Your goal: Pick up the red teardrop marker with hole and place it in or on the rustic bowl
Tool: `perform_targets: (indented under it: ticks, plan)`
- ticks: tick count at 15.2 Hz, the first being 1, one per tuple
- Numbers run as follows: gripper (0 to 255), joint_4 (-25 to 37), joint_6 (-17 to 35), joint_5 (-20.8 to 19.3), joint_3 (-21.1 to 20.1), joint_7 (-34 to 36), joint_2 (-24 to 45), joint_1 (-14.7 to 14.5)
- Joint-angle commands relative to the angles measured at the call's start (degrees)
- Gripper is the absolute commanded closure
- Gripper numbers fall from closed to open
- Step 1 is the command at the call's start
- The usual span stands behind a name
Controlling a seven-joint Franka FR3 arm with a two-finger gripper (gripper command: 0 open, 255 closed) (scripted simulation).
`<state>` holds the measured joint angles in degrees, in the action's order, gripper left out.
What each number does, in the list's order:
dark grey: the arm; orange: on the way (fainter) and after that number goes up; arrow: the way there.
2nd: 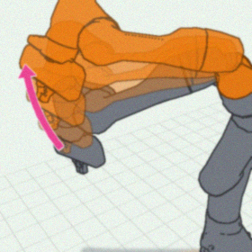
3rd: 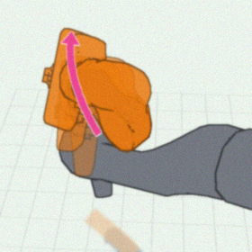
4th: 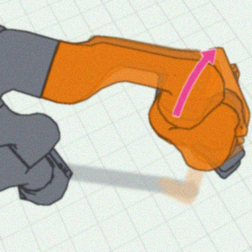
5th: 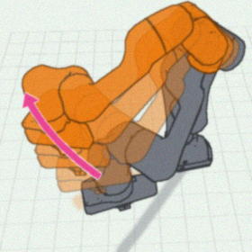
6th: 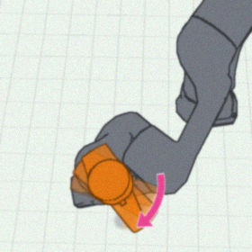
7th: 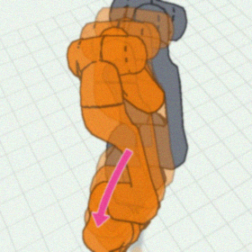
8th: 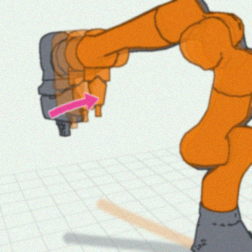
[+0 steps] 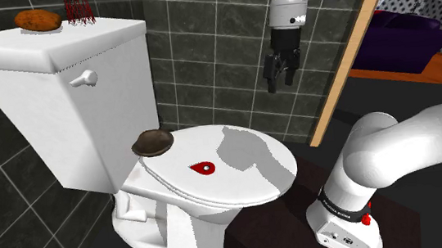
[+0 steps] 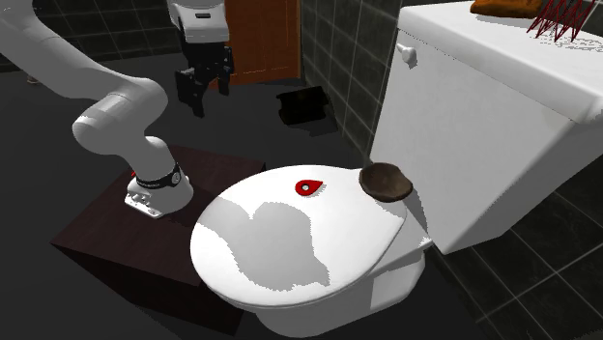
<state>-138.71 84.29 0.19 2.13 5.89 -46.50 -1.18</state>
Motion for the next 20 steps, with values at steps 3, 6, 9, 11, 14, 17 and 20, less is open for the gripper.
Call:
perform_targets:
  ticks: [3, 6, 9, 11, 14, 17, 20]
  plan:
    - [0, -2.42, 4.45, 0.08, -0.26, -1.00, 1.55, -0.81]
    - [0, -5.50, 11.27, 0.22, -0.67, -2.47, 4.56, -2.04]
    - [0, -7.88, 18.22, 0.39, -1.13, -3.91, 8.41, -3.28]
    - [0, -9.06, 22.90, 0.51, -1.47, -4.86, 11.42, -4.08]
    - [0, -10.19, 29.92, 0.68, -2.01, -6.25, 16.57, -5.28]
    - [0, -10.54, 36.82, 0.81, -2.62, -7.57, 22.38, -6.42]
    - [0, -10.11, 43.45, 0.83, -3.29, -8.81, 28.70, -7.48]
